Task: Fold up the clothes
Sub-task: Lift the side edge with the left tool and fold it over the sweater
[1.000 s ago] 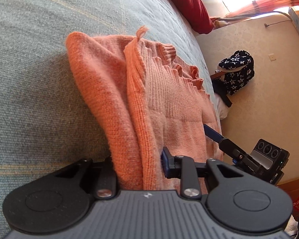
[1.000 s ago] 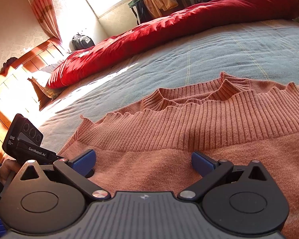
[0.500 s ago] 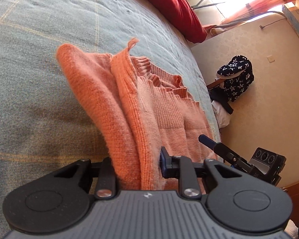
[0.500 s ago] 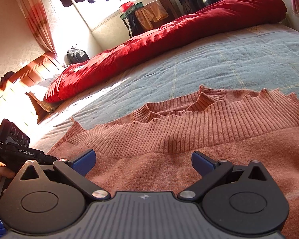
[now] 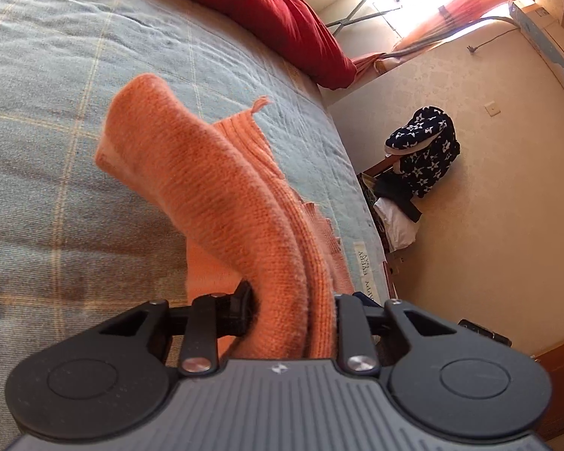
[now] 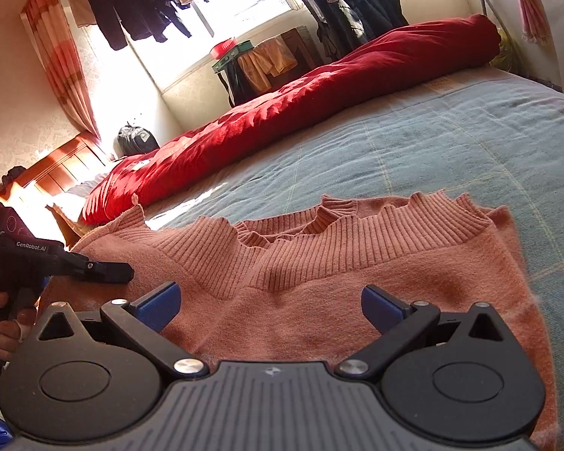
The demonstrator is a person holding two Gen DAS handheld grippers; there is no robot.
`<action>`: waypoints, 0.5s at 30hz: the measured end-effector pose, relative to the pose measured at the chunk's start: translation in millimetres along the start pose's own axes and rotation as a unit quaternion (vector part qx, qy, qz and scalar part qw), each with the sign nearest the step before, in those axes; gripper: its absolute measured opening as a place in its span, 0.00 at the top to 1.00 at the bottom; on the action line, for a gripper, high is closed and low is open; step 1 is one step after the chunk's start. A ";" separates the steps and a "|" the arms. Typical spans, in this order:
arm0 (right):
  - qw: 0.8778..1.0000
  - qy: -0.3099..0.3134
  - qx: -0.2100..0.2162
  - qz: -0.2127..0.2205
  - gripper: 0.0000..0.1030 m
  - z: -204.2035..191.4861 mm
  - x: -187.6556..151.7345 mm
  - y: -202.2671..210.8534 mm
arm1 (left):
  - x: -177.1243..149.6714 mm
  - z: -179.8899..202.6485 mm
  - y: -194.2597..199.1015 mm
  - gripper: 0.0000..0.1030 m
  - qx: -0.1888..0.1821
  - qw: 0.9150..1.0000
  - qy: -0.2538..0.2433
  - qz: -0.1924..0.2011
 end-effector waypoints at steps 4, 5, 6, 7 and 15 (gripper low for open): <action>1.000 -0.005 -0.012 0.014 0.00 18.9 -0.6 23.6 | -7.4 18.9 -10.7 0.77 -0.005 1.000 0.007 0.012; 1.000 -0.009 -0.014 0.018 0.00 24.5 -0.9 29.3 | -8.4 24.1 -13.8 0.77 -0.008 1.000 0.010 0.017; 1.000 -0.013 -0.017 0.022 0.00 30.2 -1.1 34.9 | -9.1 29.4 -17.0 0.77 -0.013 1.000 0.012 0.023; 0.999 -0.018 -0.020 0.025 0.00 36.7 -1.3 39.4 | -9.6 35.1 -20.6 0.77 -0.019 0.999 0.011 0.027; 0.997 -0.048 -0.041 0.039 0.00 79.2 -5.9 66.6 | -11.4 71.8 -69.7 0.77 -0.029 0.999 0.002 0.019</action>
Point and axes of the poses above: each gripper's, at about its wrist camera, not at the fingertips, and y roughly against the way its jaws point, z to its right, x to its top, the point moved 5 cm from there along -y, roughly the way its jaws point, and after that the axes turned 9 degrees about -x, right-handed, at the moved point
